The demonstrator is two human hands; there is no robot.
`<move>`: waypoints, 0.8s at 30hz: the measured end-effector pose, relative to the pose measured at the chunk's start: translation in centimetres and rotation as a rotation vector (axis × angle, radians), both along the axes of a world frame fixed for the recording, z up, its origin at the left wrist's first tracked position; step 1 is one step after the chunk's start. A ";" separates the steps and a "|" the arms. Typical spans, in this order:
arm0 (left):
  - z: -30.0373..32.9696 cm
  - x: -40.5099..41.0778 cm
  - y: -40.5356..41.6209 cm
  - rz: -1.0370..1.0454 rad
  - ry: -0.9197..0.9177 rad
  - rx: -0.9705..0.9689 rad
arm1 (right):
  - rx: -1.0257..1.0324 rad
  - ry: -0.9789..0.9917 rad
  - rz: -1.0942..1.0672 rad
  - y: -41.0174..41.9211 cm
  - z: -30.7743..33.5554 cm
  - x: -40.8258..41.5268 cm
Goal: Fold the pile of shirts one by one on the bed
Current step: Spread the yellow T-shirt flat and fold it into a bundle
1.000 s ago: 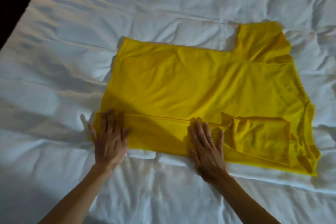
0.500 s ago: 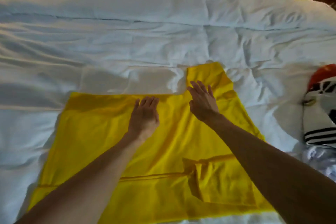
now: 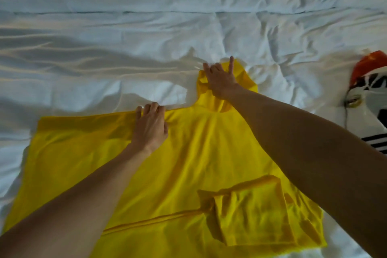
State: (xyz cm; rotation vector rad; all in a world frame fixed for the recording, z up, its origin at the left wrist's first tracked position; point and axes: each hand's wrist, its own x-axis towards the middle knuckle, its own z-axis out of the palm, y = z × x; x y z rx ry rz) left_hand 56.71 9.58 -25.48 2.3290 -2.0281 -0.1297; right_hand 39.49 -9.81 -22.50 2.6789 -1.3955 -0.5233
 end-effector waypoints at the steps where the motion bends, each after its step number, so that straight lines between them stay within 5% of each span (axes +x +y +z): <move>1: 0.1 0.0 -0.1 0.005 0.003 -0.015 | -0.022 0.004 0.026 -0.2 0.2 -0.4; 5: 1.0 -0.2 0.6 0.002 0.069 -0.148 | -0.087 -0.069 0.095 0.9 1.8 -3.0; 9: 1.7 -1.0 3.1 -0.011 0.083 -0.321 | -0.252 -0.374 0.119 6.2 3.4 -7.2; 15: 1.4 -3.7 10.1 -0.026 0.113 -0.434 | -0.355 -0.555 -0.101 18.0 3.5 -13.3; 24: -0.6 -5.9 14.5 -0.064 0.125 -0.359 | -0.061 -0.326 -0.203 26.5 -1.2 -17.0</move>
